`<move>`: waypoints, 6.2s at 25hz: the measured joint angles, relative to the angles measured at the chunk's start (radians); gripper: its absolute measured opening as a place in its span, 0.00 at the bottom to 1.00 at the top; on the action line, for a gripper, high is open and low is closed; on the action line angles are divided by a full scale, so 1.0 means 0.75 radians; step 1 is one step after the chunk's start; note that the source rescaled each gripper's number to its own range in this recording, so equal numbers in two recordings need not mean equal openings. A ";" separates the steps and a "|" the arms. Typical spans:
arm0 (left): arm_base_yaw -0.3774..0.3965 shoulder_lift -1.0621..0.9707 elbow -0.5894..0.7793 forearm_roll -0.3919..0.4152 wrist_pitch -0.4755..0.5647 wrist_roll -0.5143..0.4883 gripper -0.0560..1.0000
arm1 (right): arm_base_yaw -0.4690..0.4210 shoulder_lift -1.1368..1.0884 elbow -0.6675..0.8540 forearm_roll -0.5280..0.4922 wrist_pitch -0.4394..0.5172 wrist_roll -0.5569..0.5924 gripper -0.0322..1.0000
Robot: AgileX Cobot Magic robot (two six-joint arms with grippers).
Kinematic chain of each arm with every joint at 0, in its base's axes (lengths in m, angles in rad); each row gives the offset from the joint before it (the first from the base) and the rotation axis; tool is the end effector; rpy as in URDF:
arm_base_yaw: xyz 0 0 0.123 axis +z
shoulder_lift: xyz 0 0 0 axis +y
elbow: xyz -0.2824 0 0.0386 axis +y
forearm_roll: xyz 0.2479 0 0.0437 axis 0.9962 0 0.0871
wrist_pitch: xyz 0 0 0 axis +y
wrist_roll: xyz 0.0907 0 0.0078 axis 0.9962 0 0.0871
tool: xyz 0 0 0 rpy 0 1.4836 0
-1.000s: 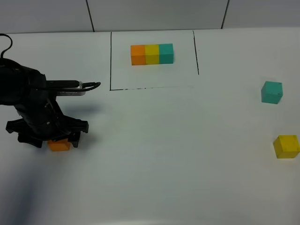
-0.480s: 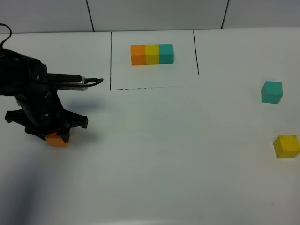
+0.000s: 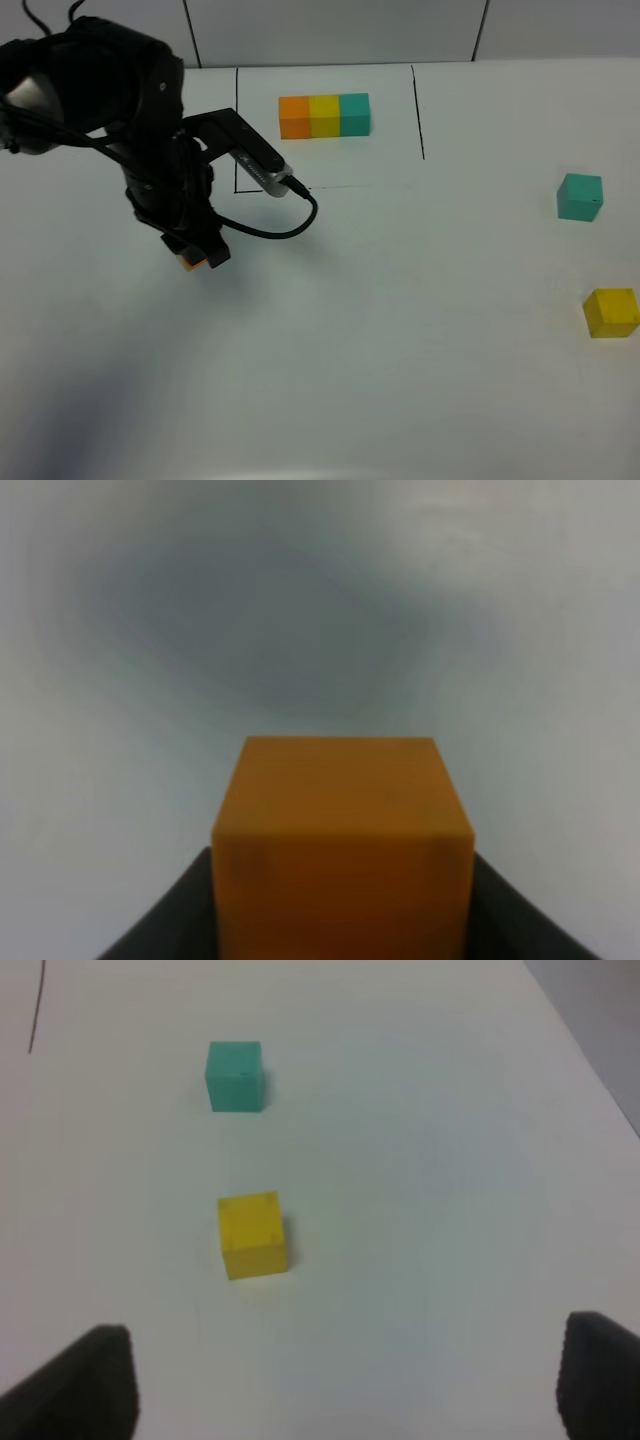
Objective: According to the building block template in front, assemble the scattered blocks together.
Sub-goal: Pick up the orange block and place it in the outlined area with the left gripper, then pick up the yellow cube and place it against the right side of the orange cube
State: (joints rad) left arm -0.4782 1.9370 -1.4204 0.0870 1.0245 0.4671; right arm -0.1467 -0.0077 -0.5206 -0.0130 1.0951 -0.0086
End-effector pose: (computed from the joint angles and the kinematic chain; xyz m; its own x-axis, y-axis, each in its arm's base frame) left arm 0.3448 -0.1711 0.1982 -0.5472 0.8343 -0.0670 0.8254 0.5512 0.1223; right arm -0.0100 0.0004 0.2800 -0.4587 0.0531 -0.8870 0.1496 0.9886 -0.0182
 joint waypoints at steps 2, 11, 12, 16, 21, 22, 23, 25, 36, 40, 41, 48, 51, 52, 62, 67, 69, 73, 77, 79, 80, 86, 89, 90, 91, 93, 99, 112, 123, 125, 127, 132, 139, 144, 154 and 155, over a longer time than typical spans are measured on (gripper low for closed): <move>-0.045 0.067 -0.102 0.008 0.059 0.080 0.05 | 0.000 0.000 0.000 0.000 0.000 0.000 0.73; -0.238 0.375 -0.505 0.007 0.171 0.279 0.05 | 0.000 0.000 0.000 0.000 0.000 0.000 0.73; -0.250 0.405 -0.535 0.007 0.174 0.290 0.05 | 0.000 0.000 0.000 0.000 0.000 0.000 0.73; -0.288 0.483 -0.590 0.006 0.157 0.345 0.05 | 0.000 0.000 0.000 0.000 0.000 0.000 0.73; -0.304 0.514 -0.602 0.001 0.090 0.366 0.05 | 0.000 0.000 0.000 0.000 0.000 0.000 0.73; -0.304 0.515 -0.602 0.001 0.083 0.372 0.05 | 0.000 0.000 0.000 0.000 0.000 0.000 0.73; -0.304 0.520 -0.602 -0.003 0.080 0.376 0.05 | 0.000 0.000 0.000 0.000 0.000 0.000 0.73; -0.304 0.530 -0.602 -0.019 0.077 0.378 0.05 | 0.000 0.000 0.000 0.000 0.000 0.000 0.73; -0.305 0.552 -0.602 -0.094 -0.001 0.367 0.05 | 0.000 0.000 0.000 0.000 0.000 0.000 0.73; -0.305 0.552 -0.602 -0.095 0.014 0.367 0.05 | 0.000 0.000 0.000 0.000 0.000 0.000 0.73; -0.305 0.552 -0.602 -0.096 0.014 0.368 0.05 | 0.000 0.000 0.000 0.000 0.000 0.000 0.73; -0.305 0.557 -0.602 -0.094 0.013 0.425 0.05 | 0.000 0.000 0.000 0.000 0.000 0.000 0.73; -0.305 0.572 -0.602 -0.088 0.009 0.431 0.05 | 0.000 0.000 0.000 0.000 0.000 0.000 0.73; -0.305 0.575 -0.603 -0.084 0.009 0.432 0.05 | 0.000 0.000 0.000 0.000 0.000 0.000 0.73; -0.305 0.577 -0.607 -0.074 0.009 0.494 0.05 | 0.000 0.000 0.000 0.000 0.000 0.000 0.73; -0.305 0.577 -0.607 -0.074 0.008 0.500 0.05 | 0.000 0.000 0.000 0.000 0.000 0.000 0.73; -0.305 0.577 -0.607 -0.074 0.005 0.503 0.11 | 0.000 0.000 0.000 0.000 0.000 0.000 0.73; -0.305 0.597 -0.607 -0.069 -0.007 0.506 0.46 | 0.000 0.000 0.000 0.000 0.000 0.000 0.73; -0.305 0.592 -0.607 -0.068 -0.007 0.506 0.77 | 0.000 0.000 0.000 0.000 0.000 0.000 0.73; -0.305 0.580 -0.607 -0.065 0.001 0.506 0.87 | 0.000 0.000 0.000 0.000 0.000 0.000 0.73; -0.306 0.570 -0.607 -0.065 0.010 0.504 0.90 | 0.000 0.000 0.000 0.000 0.000 0.000 0.73; -0.306 0.476 -0.607 -0.059 0.086 0.402 0.96 | 0.000 0.000 0.000 0.000 0.000 0.000 0.73; -0.302 0.423 -0.607 -0.019 0.123 0.270 0.97 | 0.000 0.000 0.000 0.000 0.000 0.000 0.73; -0.294 0.407 -0.607 -0.001 0.131 0.191 0.97 | 0.000 0.000 0.000 0.000 0.000 0.000 0.73; -0.285 0.390 -0.607 0.014 0.141 0.122 0.97 | 0.000 0.000 0.000 0.000 0.000 0.000 0.73; -0.253 0.349 -0.607 0.048 0.157 -0.020 0.97 | 0.000 0.000 0.000 0.000 0.000 0.000 0.73; -0.133 0.269 -0.607 0.068 0.220 -0.179 0.97 | 0.000 0.000 0.000 0.000 0.000 0.000 0.73; 0.205 0.086 -0.607 0.026 0.224 -0.355 0.97 | 0.000 0.000 0.000 0.000 0.000 0.000 0.73; 0.546 -0.318 -0.151 -0.093 0.120 -0.465 0.98 | 0.000 0.000 0.000 0.000 0.000 0.000 0.73; 0.586 -0.433 -0.029 -0.055 0.040 -0.512 0.98 | 0.000 0.000 0.000 0.000 0.000 0.000 0.73; 0.598 -0.551 0.078 -0.001 -0.026 -0.545 0.98 | 0.000 0.000 0.000 0.000 0.000 0.000 0.73; 0.598 -0.898 0.256 0.023 -0.094 -0.563 0.98 | 0.000 0.000 0.000 0.000 0.000 0.000 0.73; 0.550 -1.312 0.483 -0.001 -0.105 -0.571 0.98 | 0.000 0.000 0.000 0.000 0.000 0.000 0.73; 0.492 -1.547 0.647 -0.009 -0.107 -0.614 0.98 | 0.000 0.000 0.000 0.000 0.000 0.000 0.73; 0.480 -2.006 0.925 -0.124 -0.088 -0.609 0.98 | 0.000 0.000 0.000 0.000 0.000 0.000 0.73; 0.480 -2.038 0.954 -0.139 -0.076 -0.609 0.98 | 0.000 0.000 0.000 0.000 0.000 0.000 0.73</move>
State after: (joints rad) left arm -0.1184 0.4082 -0.7049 -0.0173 0.9676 0.0106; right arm -0.1467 -0.0077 -0.5206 -0.0130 1.0951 -0.0086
